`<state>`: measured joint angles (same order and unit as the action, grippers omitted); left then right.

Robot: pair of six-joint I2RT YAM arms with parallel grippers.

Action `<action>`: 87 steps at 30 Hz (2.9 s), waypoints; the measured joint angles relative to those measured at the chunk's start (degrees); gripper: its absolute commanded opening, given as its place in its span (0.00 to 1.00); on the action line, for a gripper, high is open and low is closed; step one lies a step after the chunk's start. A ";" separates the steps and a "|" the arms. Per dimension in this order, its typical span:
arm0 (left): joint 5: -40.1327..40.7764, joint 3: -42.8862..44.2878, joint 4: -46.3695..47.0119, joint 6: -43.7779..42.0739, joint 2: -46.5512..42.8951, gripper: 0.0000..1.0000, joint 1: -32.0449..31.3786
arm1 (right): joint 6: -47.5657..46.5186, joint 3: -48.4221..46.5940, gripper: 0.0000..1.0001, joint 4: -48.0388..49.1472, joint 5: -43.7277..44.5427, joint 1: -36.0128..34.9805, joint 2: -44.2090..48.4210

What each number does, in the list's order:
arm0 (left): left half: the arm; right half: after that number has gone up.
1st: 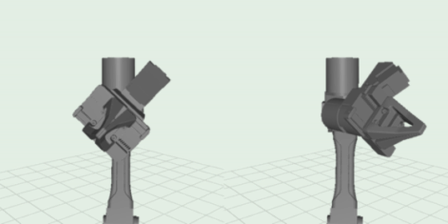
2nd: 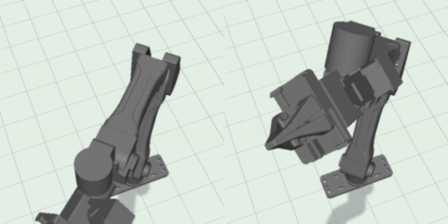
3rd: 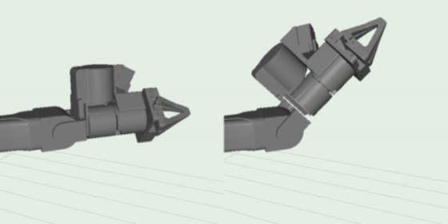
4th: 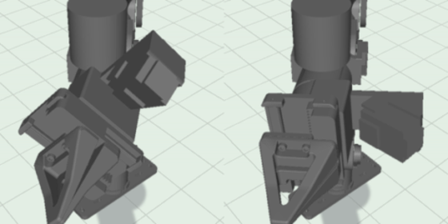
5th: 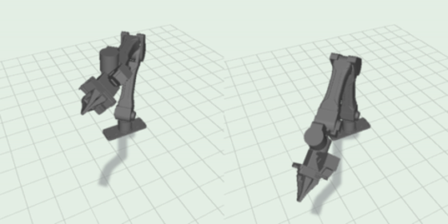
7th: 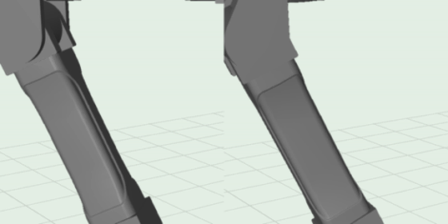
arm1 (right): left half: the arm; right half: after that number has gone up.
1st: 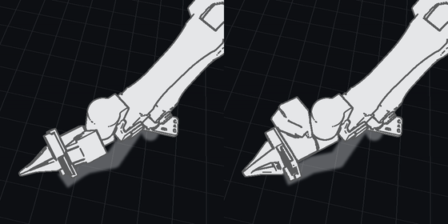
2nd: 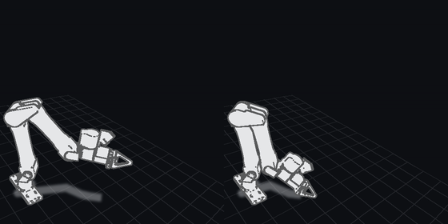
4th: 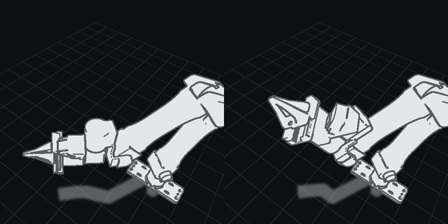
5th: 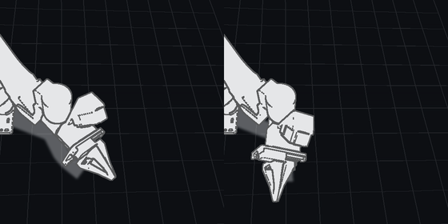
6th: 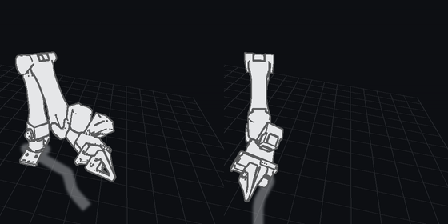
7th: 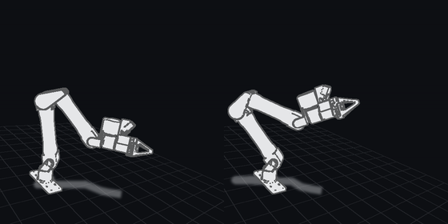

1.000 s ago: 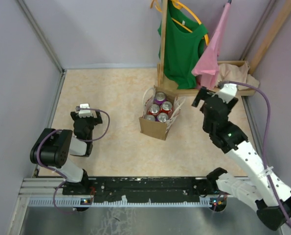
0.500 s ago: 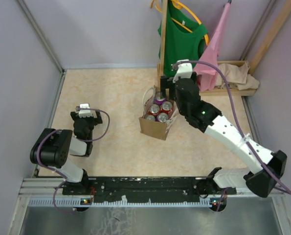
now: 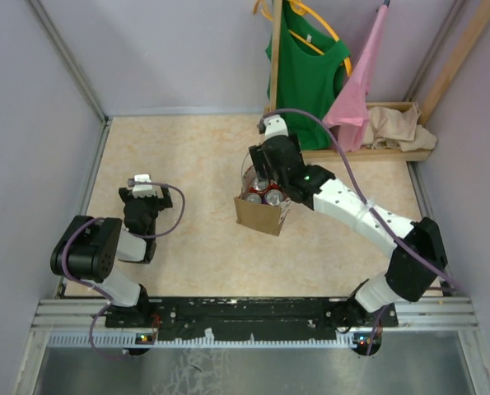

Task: Take the beverage out of the canvas bag

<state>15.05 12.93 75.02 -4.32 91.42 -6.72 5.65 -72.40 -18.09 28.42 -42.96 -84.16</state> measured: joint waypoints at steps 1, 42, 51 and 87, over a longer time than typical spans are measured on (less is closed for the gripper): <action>0.00 0.00 0.00 0.00 0.00 1.00 0.00 | -0.07 0.00 0.75 0.00 -0.15 0.13 -0.46; 0.00 0.00 0.00 0.00 0.00 1.00 0.00 | 9.64 8.02 0.73 1.33 -15.19 9.86 -4.70; 0.00 0.00 0.00 0.00 0.00 1.00 0.00 | 12.41 10.12 0.80 2.54 -13.66 10.99 -1.84; 0.00 0.00 0.00 0.00 0.00 1.00 0.00 | 14.58 4.42 0.69 3.78 -14.27 11.58 -12.55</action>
<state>15.05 12.93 75.02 -4.32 91.42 -6.72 20.23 -67.99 -14.31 14.15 -31.38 -96.71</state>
